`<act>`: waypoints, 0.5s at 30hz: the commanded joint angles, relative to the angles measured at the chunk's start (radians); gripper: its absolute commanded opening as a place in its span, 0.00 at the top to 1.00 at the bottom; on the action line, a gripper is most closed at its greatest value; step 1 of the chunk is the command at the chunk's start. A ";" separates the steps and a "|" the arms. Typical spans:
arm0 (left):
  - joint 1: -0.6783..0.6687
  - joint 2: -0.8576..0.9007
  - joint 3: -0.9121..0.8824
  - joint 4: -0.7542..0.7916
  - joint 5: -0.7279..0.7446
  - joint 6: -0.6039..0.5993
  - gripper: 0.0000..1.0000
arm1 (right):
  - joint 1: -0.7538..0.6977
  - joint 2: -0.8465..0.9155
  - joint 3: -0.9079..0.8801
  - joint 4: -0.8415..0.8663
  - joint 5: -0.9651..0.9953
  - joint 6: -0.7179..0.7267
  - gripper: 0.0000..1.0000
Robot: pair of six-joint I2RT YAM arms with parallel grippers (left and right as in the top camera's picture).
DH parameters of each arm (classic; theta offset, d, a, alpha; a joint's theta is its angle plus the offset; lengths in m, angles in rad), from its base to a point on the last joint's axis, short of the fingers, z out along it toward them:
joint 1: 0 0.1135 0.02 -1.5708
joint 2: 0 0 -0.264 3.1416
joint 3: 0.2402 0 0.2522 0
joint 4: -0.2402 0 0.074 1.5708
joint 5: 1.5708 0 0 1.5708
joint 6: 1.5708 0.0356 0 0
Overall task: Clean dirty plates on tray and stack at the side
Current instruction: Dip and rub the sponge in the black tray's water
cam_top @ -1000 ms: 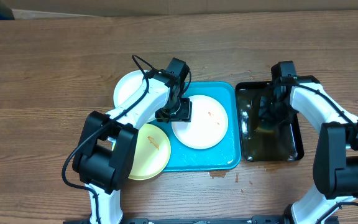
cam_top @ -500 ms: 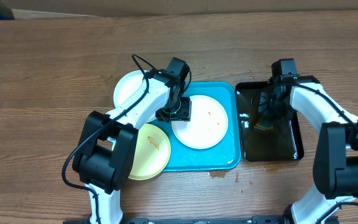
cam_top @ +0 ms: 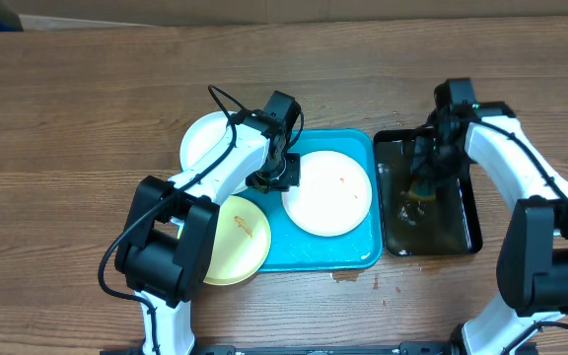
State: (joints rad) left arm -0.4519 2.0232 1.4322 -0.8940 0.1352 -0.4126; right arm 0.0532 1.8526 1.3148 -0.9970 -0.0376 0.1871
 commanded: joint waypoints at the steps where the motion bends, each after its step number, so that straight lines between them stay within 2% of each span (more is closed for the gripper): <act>1: -0.013 -0.015 0.003 0.002 -0.019 0.005 0.95 | -0.002 -0.066 0.041 -0.031 0.003 -0.004 0.96; 4: -0.013 -0.015 0.003 0.000 -0.019 0.005 0.91 | -0.002 -0.077 0.041 -0.063 0.011 -0.005 0.96; 6: -0.013 -0.015 0.003 0.001 -0.019 0.005 0.73 | -0.002 -0.077 0.040 -0.072 0.025 -0.005 0.96; 7: -0.013 -0.015 0.002 0.001 -0.019 0.005 0.69 | -0.002 -0.077 0.039 -0.072 0.025 -0.005 0.96; 15: -0.014 -0.015 -0.060 0.044 -0.019 0.005 0.73 | -0.002 -0.077 0.039 -0.077 0.025 -0.005 0.96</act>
State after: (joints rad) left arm -0.4583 2.0232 1.4124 -0.8673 0.1265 -0.4122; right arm 0.0528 1.8072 1.3308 -1.0737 -0.0216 0.1833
